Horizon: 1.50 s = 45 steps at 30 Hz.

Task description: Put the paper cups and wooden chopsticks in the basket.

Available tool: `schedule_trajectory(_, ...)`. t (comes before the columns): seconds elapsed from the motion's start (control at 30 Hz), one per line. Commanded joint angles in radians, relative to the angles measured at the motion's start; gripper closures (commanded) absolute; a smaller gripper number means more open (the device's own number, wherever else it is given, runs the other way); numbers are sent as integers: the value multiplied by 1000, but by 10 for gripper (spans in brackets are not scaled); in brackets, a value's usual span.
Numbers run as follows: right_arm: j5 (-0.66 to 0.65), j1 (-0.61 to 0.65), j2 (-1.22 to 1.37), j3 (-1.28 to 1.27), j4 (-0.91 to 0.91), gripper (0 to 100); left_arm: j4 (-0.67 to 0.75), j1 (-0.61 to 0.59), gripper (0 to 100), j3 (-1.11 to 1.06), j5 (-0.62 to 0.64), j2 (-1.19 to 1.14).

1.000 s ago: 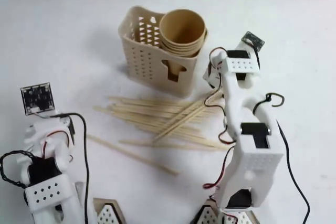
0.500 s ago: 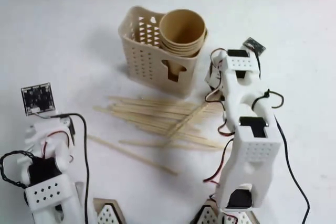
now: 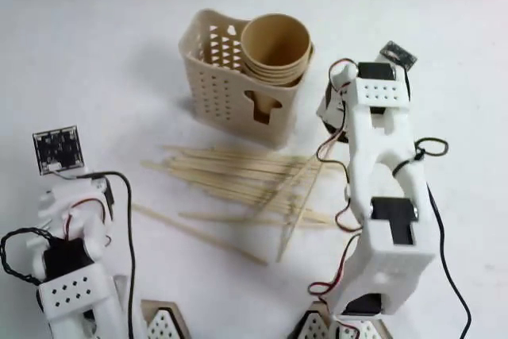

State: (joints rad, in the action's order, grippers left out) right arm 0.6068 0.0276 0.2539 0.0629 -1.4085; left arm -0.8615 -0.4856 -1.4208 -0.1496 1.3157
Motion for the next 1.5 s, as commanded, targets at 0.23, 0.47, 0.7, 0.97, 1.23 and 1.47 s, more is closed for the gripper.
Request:
schedule_trajectory(0.23, -126, -2, -374, 18, -48, 981, 20, -10, 876, 6, -9, 33)
schedule_trajectory(0.47, -239, 21, -573, 18, -42, 981, 20, -10, 876, 6, -9, 33)
schedule_trajectory(0.7, -295, 125, -733, 18, -18, 981, 20, -10, 876, 5, -9, 33)
schedule_trajectory(0.97, -288, 209, -852, 18, 111, 981, 20, -10, 876, 5, -9, 33)
schedule_trajectory(1.23, -287, 282, -923, 18, 240, 981, 20, -10, 876, 5, -11, 33)
schedule_trajectory(1.47, -221, 291, -914, 18, 412, 981, 20, -10, 876, 5, -11, 33)
